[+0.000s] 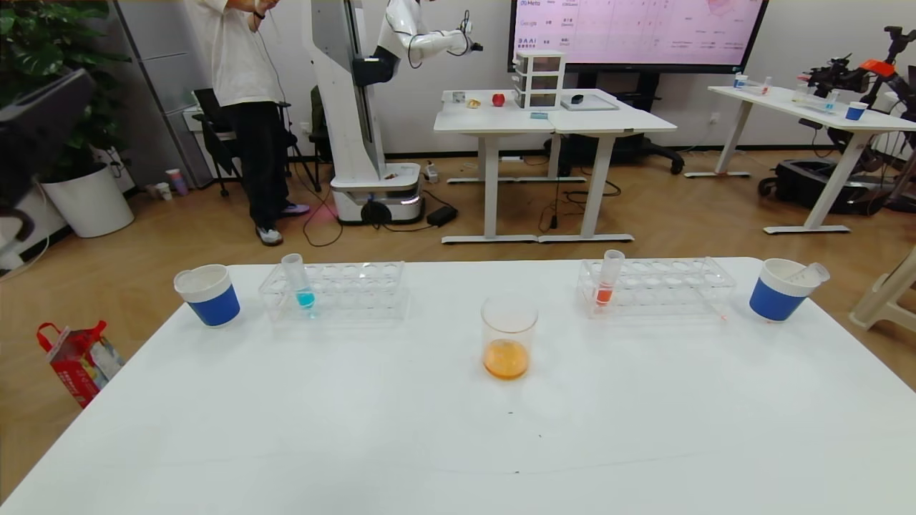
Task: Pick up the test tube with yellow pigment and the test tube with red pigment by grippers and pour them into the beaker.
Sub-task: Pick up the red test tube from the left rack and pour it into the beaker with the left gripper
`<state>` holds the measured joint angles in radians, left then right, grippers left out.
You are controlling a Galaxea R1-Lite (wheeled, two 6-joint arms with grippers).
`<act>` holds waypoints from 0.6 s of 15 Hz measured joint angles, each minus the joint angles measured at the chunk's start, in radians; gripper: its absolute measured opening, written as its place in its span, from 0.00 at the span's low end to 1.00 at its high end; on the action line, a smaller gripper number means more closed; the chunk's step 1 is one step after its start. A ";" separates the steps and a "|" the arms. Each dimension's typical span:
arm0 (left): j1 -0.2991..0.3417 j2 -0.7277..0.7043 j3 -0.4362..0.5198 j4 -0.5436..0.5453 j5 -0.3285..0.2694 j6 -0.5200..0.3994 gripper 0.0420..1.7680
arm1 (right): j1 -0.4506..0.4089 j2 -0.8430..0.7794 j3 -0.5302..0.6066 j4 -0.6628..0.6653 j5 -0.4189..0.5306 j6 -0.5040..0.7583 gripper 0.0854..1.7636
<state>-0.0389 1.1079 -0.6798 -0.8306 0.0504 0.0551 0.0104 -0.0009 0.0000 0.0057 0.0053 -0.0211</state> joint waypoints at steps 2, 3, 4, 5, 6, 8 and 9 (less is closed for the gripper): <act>0.001 -0.145 0.038 0.140 -0.001 0.006 0.99 | 0.000 0.000 0.000 0.000 0.000 0.000 0.98; 0.000 -0.219 0.047 0.226 -0.001 0.008 0.99 | 0.000 0.000 0.000 0.000 0.000 0.000 0.98; -0.002 -0.300 0.054 0.317 -0.003 0.010 0.99 | 0.000 0.000 0.000 0.000 0.000 0.000 0.98; -0.003 -0.375 0.059 0.393 -0.003 0.012 0.99 | 0.000 0.000 0.000 0.000 0.000 0.000 0.98; -0.005 -0.448 0.063 0.465 -0.003 0.012 0.99 | 0.000 0.000 0.000 0.000 0.000 0.000 0.98; -0.005 -0.593 0.074 0.582 -0.003 0.013 0.99 | 0.000 0.000 0.000 0.000 0.000 0.000 0.98; -0.004 -0.660 0.087 0.623 -0.003 0.013 0.99 | 0.000 0.000 0.000 0.000 0.000 0.000 0.98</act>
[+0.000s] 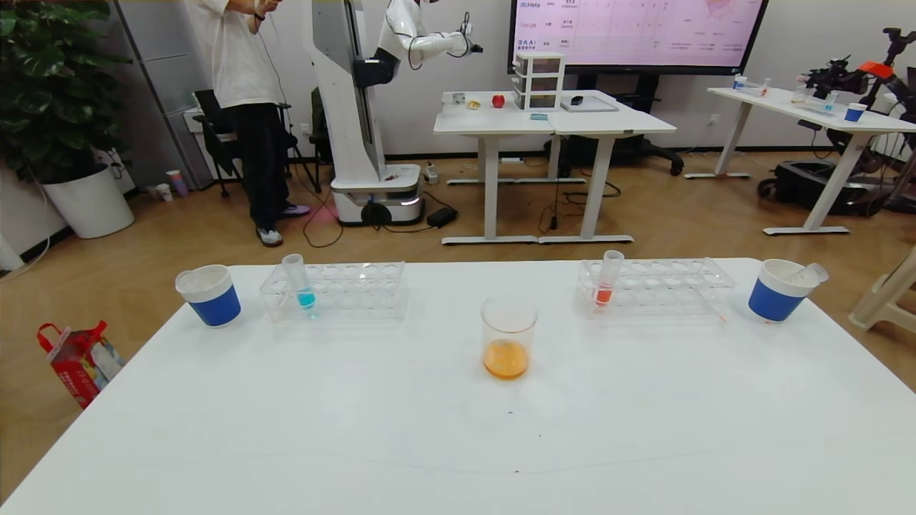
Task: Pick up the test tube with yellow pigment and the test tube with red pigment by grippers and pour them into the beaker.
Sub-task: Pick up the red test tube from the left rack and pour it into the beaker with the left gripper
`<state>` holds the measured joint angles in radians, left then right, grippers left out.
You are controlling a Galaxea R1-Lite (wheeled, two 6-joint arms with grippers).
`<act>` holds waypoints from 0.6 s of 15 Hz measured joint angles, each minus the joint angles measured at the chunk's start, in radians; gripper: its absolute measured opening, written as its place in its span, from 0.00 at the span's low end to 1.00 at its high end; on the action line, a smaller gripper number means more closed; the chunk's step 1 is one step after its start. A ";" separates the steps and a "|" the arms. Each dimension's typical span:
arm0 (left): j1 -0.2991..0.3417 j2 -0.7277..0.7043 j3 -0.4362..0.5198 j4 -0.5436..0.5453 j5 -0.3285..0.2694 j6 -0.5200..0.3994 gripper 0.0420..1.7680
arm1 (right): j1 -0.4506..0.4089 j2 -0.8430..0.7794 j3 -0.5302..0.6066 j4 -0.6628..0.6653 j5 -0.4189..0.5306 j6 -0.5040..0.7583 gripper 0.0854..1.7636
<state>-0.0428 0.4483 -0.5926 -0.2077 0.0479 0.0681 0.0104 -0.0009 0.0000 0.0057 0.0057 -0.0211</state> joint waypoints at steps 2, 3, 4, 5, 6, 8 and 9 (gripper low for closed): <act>0.009 -0.130 0.054 0.044 -0.001 0.000 0.99 | 0.000 0.000 0.000 0.000 0.000 0.000 0.98; 0.016 -0.186 0.087 0.051 -0.004 -0.001 0.99 | 0.000 0.000 0.000 0.000 0.000 0.000 0.98; 0.023 -0.244 0.124 0.057 -0.021 -0.002 0.99 | 0.000 0.000 0.000 0.000 0.000 0.000 0.98; 0.027 -0.295 0.161 0.060 -0.052 -0.002 0.99 | 0.000 0.000 0.000 0.000 0.000 0.000 0.98; 0.030 -0.343 0.203 0.060 -0.079 -0.001 0.99 | 0.000 0.000 0.000 0.000 0.000 0.000 0.98; 0.035 -0.406 0.301 0.059 -0.099 -0.001 0.99 | 0.000 0.000 0.000 0.000 0.000 0.000 0.98; 0.036 -0.422 0.353 0.061 -0.101 -0.001 0.99 | 0.000 0.000 0.000 0.000 0.000 0.000 0.98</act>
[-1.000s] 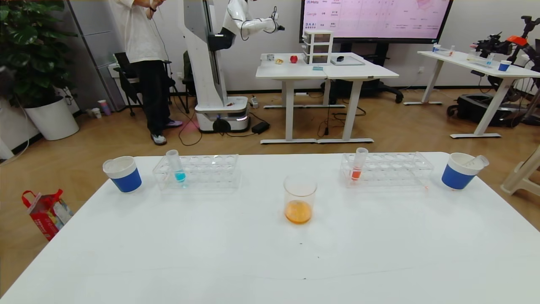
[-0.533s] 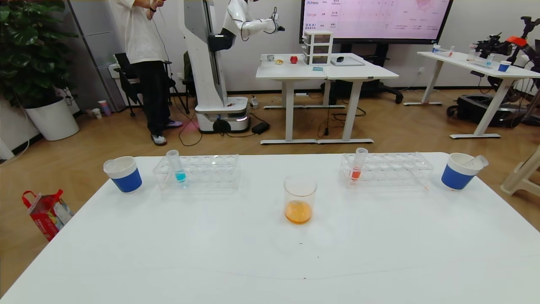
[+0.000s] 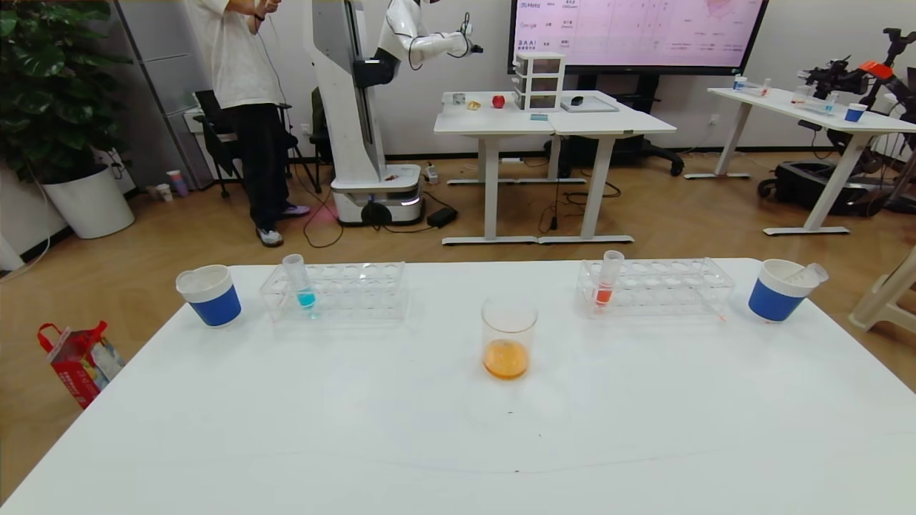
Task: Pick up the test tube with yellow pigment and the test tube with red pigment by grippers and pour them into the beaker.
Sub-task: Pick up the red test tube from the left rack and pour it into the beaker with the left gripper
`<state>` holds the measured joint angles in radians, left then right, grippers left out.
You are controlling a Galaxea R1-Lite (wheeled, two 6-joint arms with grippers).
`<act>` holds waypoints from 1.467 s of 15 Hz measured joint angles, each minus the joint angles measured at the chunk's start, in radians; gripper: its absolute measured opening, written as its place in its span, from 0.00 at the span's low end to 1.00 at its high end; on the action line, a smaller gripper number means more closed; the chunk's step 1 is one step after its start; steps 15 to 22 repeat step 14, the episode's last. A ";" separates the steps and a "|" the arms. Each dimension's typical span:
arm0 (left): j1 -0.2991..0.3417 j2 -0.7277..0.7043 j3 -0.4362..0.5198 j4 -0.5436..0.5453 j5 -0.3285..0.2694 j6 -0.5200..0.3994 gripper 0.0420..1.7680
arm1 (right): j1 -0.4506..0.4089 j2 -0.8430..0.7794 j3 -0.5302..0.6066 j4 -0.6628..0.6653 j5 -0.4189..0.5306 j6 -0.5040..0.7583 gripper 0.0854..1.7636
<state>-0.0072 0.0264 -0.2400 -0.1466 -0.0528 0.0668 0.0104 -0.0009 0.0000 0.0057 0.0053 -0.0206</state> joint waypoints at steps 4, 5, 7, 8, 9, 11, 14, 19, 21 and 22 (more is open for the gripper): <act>0.001 -0.026 0.206 0.093 0.002 -0.012 0.99 | 0.000 0.000 0.000 0.000 0.000 0.000 0.98; 0.001 -0.026 0.216 0.139 0.018 -0.025 0.99 | 0.000 0.000 0.000 0.000 0.000 0.000 0.98; 0.001 -0.028 0.232 0.150 0.034 -0.024 0.99 | 0.000 0.000 0.000 0.000 0.000 0.000 0.98; 0.001 -0.028 0.236 0.149 0.036 -0.024 0.99 | 0.000 0.000 0.000 0.000 0.000 0.000 0.98; 0.001 -0.028 0.238 0.150 0.035 -0.023 0.99 | 0.000 0.000 0.000 0.000 -0.001 0.000 0.98; 0.001 -0.028 0.239 0.149 0.042 -0.036 0.99 | 0.000 0.000 0.000 0.000 0.000 0.000 0.98; 0.001 -0.028 0.240 0.148 0.053 -0.069 0.99 | 0.000 0.000 0.000 0.001 -0.003 0.000 0.98; 0.001 -0.028 0.240 0.148 0.053 -0.069 0.99 | 0.000 0.000 0.000 0.001 -0.003 0.000 0.98; 0.001 -0.028 0.240 0.148 0.053 -0.069 0.99 | 0.000 0.000 0.000 0.001 -0.003 0.000 0.98; 0.001 -0.028 0.240 0.148 0.053 -0.069 0.99 | 0.000 0.000 0.000 0.001 -0.003 0.000 0.98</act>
